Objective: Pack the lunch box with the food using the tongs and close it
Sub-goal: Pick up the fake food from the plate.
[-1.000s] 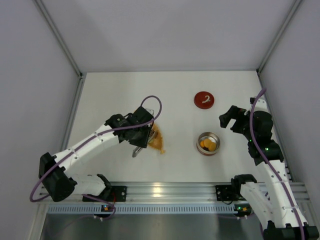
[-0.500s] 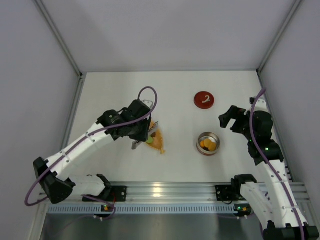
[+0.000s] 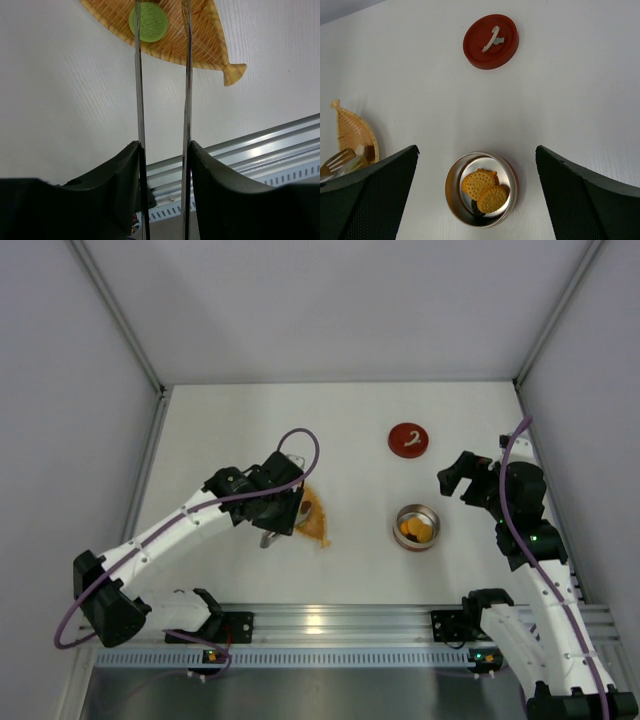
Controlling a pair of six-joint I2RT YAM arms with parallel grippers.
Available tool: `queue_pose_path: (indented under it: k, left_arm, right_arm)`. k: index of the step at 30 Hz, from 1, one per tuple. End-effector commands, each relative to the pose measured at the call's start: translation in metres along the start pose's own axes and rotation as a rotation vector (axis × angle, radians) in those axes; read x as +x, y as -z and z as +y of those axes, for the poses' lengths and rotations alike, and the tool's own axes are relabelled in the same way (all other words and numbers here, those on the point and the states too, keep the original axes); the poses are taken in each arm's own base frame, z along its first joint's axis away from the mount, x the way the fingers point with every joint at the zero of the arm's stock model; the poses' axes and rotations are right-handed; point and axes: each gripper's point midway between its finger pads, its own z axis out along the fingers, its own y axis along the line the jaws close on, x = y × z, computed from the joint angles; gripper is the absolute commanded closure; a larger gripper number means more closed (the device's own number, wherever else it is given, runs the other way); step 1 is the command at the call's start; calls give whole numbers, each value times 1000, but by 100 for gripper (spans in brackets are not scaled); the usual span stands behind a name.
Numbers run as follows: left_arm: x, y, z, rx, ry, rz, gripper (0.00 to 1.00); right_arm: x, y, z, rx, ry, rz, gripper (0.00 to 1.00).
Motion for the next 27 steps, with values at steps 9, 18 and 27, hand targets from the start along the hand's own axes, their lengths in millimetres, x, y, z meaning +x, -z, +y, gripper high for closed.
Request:
queue_pose_path:
  k: [9, 18, 27]
  left_arm:
    - [-7, -20, -8, 19, -14, -8, 52]
    - [-12, -25, -3, -9, -4, -10, 52]
    - [-16, -27, 1, -13, 5, -5, 52]
  right_arm:
    - [-11, 3, 8, -27, 10, -33, 1]
    - [-11, 3, 8, -27, 13, -31, 0]
    - [-11, 2, 9, -32, 13, -29, 1]
